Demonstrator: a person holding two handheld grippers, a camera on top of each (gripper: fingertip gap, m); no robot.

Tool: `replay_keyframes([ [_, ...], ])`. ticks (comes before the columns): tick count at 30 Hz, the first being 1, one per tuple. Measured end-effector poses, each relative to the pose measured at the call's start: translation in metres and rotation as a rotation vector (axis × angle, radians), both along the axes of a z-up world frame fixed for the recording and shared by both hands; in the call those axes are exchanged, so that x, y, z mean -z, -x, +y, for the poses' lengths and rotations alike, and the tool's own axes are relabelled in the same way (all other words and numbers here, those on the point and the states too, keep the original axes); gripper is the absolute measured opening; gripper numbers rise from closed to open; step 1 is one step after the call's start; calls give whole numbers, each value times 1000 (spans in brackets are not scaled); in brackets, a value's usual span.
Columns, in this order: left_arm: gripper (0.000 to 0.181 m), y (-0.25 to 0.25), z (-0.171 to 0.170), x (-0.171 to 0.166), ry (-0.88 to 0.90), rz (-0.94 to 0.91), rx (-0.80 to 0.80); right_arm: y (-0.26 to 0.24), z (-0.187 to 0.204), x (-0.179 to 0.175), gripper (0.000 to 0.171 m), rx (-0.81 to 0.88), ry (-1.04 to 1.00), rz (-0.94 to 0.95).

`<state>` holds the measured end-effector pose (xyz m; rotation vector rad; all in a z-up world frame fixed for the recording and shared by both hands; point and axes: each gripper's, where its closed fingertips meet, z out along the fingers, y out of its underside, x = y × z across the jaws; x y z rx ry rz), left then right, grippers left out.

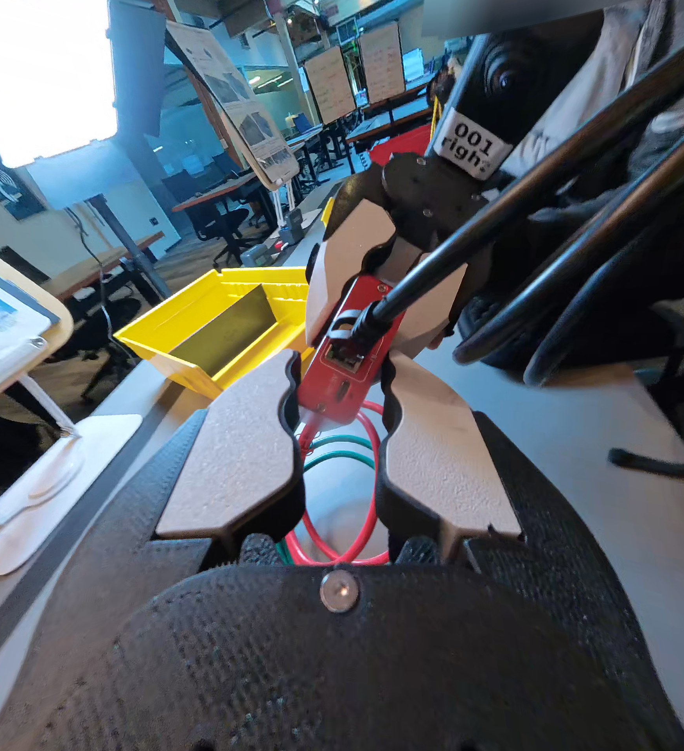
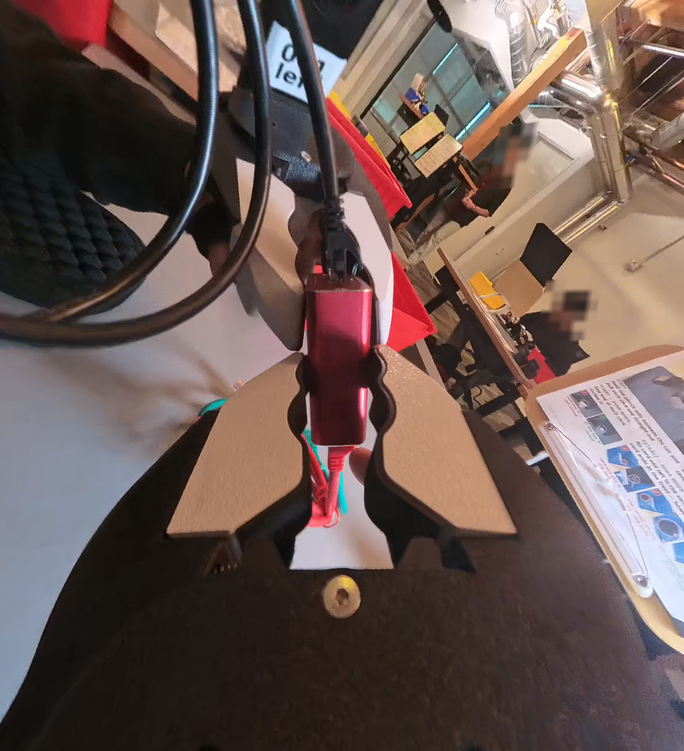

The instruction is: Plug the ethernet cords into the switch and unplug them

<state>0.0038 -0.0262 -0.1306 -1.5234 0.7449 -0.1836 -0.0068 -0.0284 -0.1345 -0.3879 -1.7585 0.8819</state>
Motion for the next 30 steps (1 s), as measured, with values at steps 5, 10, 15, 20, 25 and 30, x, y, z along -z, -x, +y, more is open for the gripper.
replay_keyframes([
  [5,34,3,1,1,-67,78,-25,2,6,1,31,57,5,26],
  [10,33,1,-6,-6,-99,-38,69,4,13,3,46,67,73,-4],
  [15,32,-4,-8,-6,-121,-103,123,5,-2,11,30,40,-13,-14],
  [20,39,-2,-4,-5,-66,-171,126,4,3,7,29,62,-82,59],
  [25,45,17,-10,0,148,-417,221,0,13,-3,28,122,-365,224],
  [30,39,49,-4,-14,372,-1041,373,1,21,-4,28,87,-828,313],
])
